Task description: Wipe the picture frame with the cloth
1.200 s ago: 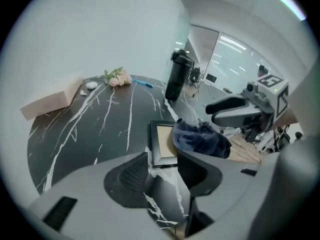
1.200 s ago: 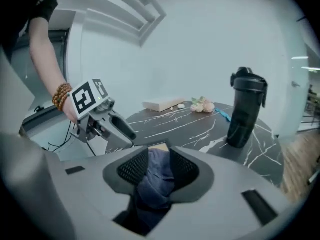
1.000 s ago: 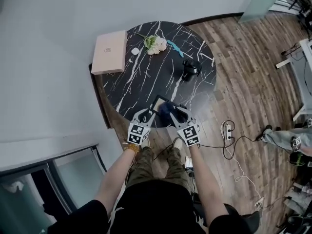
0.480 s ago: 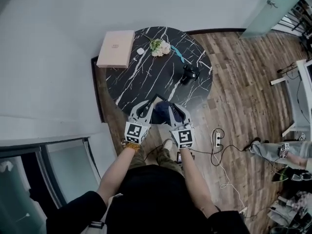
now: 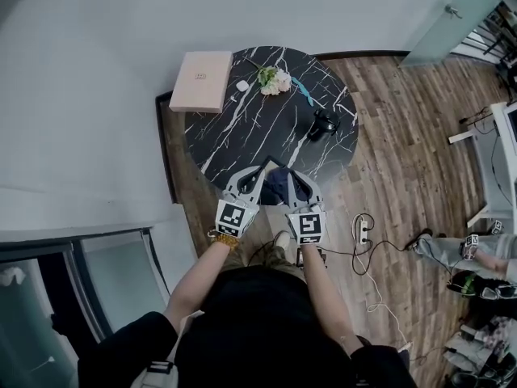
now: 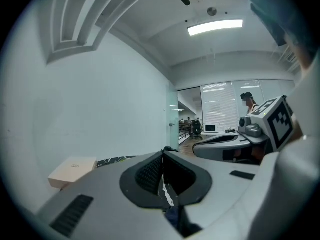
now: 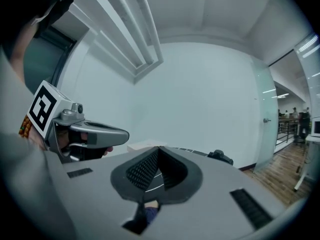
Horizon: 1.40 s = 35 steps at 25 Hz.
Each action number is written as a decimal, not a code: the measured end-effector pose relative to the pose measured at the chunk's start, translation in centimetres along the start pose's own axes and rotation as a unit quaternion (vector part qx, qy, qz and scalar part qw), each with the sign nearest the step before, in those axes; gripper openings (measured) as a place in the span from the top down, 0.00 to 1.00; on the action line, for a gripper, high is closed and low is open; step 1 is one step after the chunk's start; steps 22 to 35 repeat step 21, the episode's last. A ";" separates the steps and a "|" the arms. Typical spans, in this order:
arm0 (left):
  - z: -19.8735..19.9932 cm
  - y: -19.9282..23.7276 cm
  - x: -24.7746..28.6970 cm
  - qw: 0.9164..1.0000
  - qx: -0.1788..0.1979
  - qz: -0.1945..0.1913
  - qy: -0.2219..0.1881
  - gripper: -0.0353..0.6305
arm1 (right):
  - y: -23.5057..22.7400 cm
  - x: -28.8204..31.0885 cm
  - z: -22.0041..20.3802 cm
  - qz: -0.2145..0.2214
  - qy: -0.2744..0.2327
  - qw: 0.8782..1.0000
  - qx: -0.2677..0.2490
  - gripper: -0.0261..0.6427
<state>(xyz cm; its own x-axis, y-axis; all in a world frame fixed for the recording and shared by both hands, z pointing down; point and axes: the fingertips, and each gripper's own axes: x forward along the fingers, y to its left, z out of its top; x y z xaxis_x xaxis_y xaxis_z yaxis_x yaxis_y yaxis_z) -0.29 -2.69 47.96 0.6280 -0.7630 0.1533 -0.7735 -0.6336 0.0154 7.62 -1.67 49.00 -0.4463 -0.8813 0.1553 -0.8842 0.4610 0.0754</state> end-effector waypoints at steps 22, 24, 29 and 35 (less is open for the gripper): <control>-0.2 1.2 -0.7 1.000 -0.011 0.004 0.003 0.94 | 0.9 0.6 -0.8 0.005 0.021 1.000 0.002 0.95; -0.2 1.2 -0.7 1.000 -0.011 0.004 0.003 0.94 | 0.9 0.6 -0.8 0.005 0.021 1.000 0.002 0.95; -0.2 1.2 -0.7 1.000 -0.011 0.004 0.003 0.94 | 0.9 0.6 -0.8 0.005 0.021 1.000 0.002 0.95; -0.2 1.2 -0.7 1.000 -0.011 0.004 0.003 0.94 | 0.9 0.6 -0.8 0.005 0.021 1.000 0.002 0.95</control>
